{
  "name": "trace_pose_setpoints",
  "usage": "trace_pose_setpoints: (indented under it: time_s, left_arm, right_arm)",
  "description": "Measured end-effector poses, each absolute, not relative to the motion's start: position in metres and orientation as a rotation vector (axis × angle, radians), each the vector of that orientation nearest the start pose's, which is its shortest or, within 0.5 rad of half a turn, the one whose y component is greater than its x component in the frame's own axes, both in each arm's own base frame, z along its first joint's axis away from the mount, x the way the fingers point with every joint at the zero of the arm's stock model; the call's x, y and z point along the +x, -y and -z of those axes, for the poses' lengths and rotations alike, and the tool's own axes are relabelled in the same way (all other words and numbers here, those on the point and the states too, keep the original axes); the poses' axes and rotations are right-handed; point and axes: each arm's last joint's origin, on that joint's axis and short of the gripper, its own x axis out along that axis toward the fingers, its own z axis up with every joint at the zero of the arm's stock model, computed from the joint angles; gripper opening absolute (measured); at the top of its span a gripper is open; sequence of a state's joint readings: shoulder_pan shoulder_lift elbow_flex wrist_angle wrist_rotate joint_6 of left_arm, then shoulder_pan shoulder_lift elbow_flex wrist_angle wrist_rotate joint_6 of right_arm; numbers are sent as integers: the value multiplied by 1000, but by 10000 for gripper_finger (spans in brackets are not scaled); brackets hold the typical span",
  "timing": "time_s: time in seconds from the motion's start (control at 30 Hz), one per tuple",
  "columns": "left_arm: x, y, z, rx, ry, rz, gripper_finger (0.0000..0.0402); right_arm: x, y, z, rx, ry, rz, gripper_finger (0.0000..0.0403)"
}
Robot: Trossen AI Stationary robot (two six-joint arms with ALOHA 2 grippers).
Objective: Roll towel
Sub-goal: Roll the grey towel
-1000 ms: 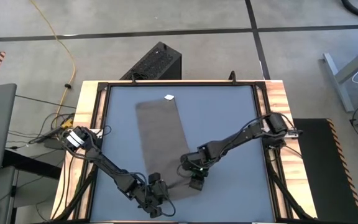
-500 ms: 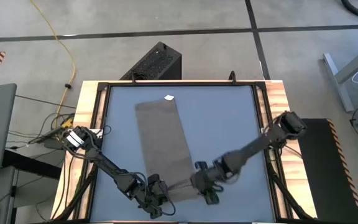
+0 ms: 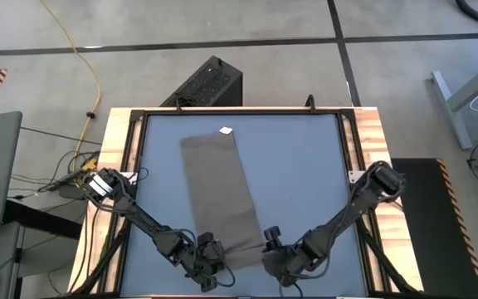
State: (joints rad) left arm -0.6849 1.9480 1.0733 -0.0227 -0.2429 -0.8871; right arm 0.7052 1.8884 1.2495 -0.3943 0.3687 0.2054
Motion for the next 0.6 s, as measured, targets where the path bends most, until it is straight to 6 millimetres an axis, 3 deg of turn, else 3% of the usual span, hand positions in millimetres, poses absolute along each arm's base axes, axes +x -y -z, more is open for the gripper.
trace_pose_setpoints:
  time_s: [0.37,0.47,0.6]
  left_arm:
    - [300,239,-127,-448,-883,58,61]
    - [297,244,-128,-457,-891,87,61]
    - [293,252,-129,-460,-877,130,61]
  right_arm:
    - [313,-241,-133,-333,-969,-153,190]
    - [317,-236,-133,-320,-971,-136,155]
    - [322,-230,-135,-320,-974,-170,75]
